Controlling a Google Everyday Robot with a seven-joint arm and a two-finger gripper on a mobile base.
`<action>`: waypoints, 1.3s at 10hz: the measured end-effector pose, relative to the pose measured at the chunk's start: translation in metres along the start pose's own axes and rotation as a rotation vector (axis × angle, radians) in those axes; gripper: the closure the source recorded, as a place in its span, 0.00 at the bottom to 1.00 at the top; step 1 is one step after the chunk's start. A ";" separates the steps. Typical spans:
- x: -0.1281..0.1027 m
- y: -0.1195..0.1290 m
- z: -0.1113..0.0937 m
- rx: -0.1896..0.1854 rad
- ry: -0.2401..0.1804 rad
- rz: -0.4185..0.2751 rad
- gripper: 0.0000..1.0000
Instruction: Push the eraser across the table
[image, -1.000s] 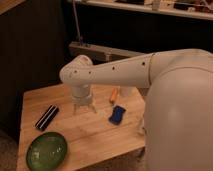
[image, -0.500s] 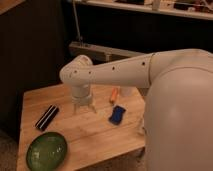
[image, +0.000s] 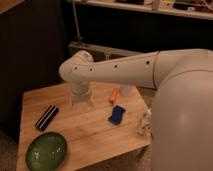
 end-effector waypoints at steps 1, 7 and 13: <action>-0.013 0.019 -0.017 -0.020 -0.033 -0.046 0.35; -0.089 0.167 -0.086 -0.098 -0.163 -0.336 0.40; -0.109 0.239 -0.030 -0.288 -0.286 -0.575 0.98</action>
